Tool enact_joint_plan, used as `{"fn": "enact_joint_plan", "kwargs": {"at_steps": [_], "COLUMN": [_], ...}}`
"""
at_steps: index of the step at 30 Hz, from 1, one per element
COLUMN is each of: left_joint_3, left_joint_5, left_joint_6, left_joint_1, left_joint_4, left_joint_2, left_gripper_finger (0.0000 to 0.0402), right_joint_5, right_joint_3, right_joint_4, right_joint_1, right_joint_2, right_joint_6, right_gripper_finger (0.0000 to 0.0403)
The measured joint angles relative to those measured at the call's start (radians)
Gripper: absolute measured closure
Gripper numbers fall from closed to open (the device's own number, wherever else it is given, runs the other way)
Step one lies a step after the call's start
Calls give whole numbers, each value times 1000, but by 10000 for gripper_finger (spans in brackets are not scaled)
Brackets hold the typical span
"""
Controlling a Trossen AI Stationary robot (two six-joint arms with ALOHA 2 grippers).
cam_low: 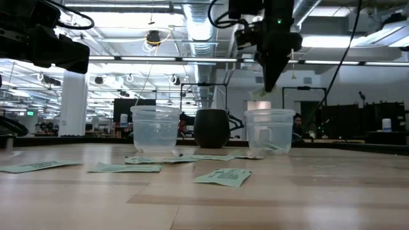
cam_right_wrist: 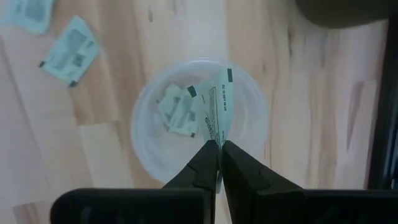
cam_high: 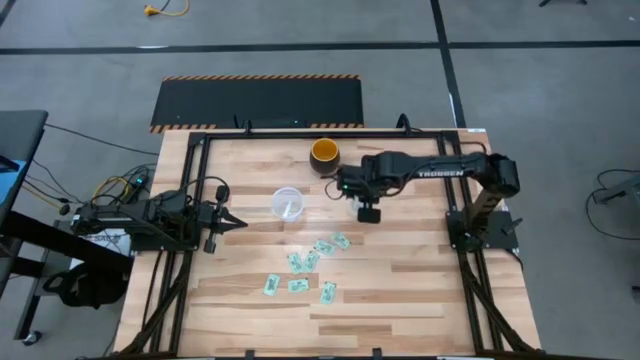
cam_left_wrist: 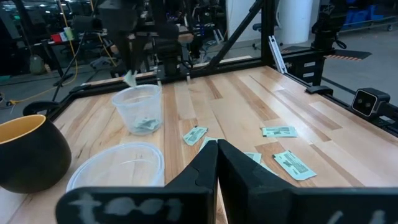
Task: Pick and place Stevia / Truvia into bins
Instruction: Put the stevia packet into the right transparent container
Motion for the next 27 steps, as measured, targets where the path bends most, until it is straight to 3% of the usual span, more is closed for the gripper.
{"fn": "enact_joint_plan", "kwargs": {"at_steps": [14,27], "left_joint_3": [0,0], "left_joint_5": [0,0], "left_joint_6": [0,0], "left_joint_1": [0,0], "left_joint_4": [0,0], "left_joint_2": [0,0], "left_gripper_finger": [401,401], "right_joint_5": [-8,-7], "right_joint_3": [-40,-40], "right_joint_4": [7,20], "right_joint_1": [-33,8], "right_joint_2": [0,0], "right_joint_6": [11,4], "right_gripper_finger": [375,329]}}
